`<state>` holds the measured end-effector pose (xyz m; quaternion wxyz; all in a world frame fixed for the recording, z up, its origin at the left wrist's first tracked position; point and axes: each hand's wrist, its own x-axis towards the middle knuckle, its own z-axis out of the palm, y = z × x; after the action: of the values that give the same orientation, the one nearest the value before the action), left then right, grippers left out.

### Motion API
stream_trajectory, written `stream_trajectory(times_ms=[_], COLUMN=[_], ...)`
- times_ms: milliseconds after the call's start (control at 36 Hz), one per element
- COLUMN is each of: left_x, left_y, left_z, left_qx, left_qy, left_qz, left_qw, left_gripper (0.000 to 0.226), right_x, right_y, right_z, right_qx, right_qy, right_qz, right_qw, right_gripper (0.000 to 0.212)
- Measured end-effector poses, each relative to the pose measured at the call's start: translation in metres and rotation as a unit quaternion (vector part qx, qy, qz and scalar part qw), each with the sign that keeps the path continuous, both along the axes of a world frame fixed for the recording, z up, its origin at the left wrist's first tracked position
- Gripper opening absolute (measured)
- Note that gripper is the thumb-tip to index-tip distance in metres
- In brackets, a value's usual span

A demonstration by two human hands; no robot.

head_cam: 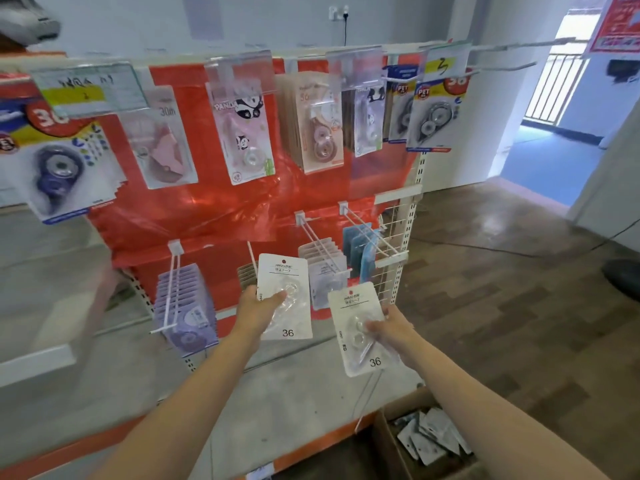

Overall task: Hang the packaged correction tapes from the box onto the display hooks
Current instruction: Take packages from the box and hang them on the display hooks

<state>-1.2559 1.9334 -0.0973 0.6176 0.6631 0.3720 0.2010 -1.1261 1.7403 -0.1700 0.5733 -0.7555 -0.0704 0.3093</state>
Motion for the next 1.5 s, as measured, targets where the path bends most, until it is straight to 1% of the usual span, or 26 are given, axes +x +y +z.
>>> stream_trajectory(times_ms=[56, 111, 139, 222, 333, 389, 500, 583, 694, 778, 889, 944, 1000, 1056, 1194, 1306, 1361, 1444, 1500], left_x=[-0.001, -0.001, 0.0, 0.002, 0.006, 0.009, 0.015, 0.019, 0.028, 0.035, 0.042, 0.043, 0.044, 0.045, 0.047, 0.047, 0.047, 0.044, 0.042], left_y=[-0.001, -0.002, -0.002, -0.006, -0.012, -0.014, -0.015, -0.017, -0.019, -0.019, -0.019, -0.019, -0.021, -0.021, -0.02, -0.021, -0.022, -0.023, -0.024], left_z=[-0.001, -0.003, -0.004, -0.005, -0.004, -0.005, -0.007, -0.009, -0.009, -0.009, -0.014, -0.015, -0.015, -0.014, -0.013, -0.012, -0.011, -0.01, -0.009], left_qx=[0.006, 0.003, 0.002, -0.004, 0.011, 0.019, 0.023, 0.022, 0.014, 0.015, 0.015, 0.014, 0.016, 0.02, 0.029, 0.033, 0.035, 0.041, 0.039], left_qy=[0.005, 0.012, 0.012, 0.016, 0.028, 0.039, 0.056, 0.06, 0.061, 0.067, 0.078, 0.078, 0.076, 0.077, 0.092, 0.102, 0.098, 0.087, 0.075], left_qz=[0.003, 0.004, 0.004, 0.001, -0.012, -0.008, 0.005, 0.012, 0.024, 0.026, 0.038, 0.043, 0.044, 0.048, 0.048, 0.033, 0.026, 0.017, 0.009], left_qw=[1.0, 1.0, 1.0, 1.0, 0.999, 0.999, 0.998, 0.998, 0.998, 0.997, 0.996, 0.996, 0.996, 0.996, 0.994, 0.994, 0.994, 0.995, 0.996], left_gripper=[0.016, 0.017, 0.019, 0.021, 0.026, 0.031, 0.032, 0.033, 0.034, 0.032, 0.034, 0.034, 0.034, 0.033, 0.032, 0.033, 0.034, 0.033, 0.03], right_x=[0.001, 0.001, 0.004, 0.014, 0.025, 0.032, 0.049, 0.054, 0.059, 0.066, 0.076, 0.076, 0.075, 0.076, 0.082, 0.087, 0.085, 0.078, 0.072], right_y=[-0.001, 0.003, 0.006, 0.016, 0.027, 0.031, 0.033, 0.033, 0.034, 0.039, 0.048, 0.051, 0.051, 0.051, 0.053, 0.05, 0.045, 0.039, 0.036], right_z=[-0.002, 0.004, 0.005, 0.007, 0.011, 0.01, -0.004, -0.003, -0.001, -0.007, -0.016, -0.009, 0.002, 0.007, 0.008, 0.004, 0.007, 0.015, 0.022], right_qx=[-0.01, -0.005, -0.004, -0.012, -0.01, -0.009, -0.022, -0.021, -0.038, -0.047, -0.079, -0.111, -0.15, -0.199, -0.27, -0.3, -0.332, -0.383, -0.399], right_qy=[0.009, 0.011, 0.01, -0.017, -0.008, -0.008, -0.02, -0.025, -0.028, -0.041, -0.072, -0.084, -0.078, -0.082, -0.165, -0.22, -0.255, -0.312, -0.333], right_qz=[0.005, 0.004, 0.008, 0.019, 0.023, 0.018, 0.01, 0.032, 0.092, 0.115, 0.118, 0.121, 0.129, 0.147, 0.177, 0.185, 0.184, 0.202, 0.216], right_qw=[1.0, 1.0, 1.0, 1.0, 1.0, 1.0, 1.0, 0.999, 0.995, 0.991, 0.987, 0.983, 0.977, 0.965, 0.932, 0.91, 0.89, 0.846, 0.827], right_gripper=[0.045, 0.031, 0.029, 0.037, 0.036, 0.039, 0.045, 0.048, 0.042, 0.044, 0.046, 0.047, 0.048, 0.048, 0.053, 0.042, 0.041, 0.04, 0.041])
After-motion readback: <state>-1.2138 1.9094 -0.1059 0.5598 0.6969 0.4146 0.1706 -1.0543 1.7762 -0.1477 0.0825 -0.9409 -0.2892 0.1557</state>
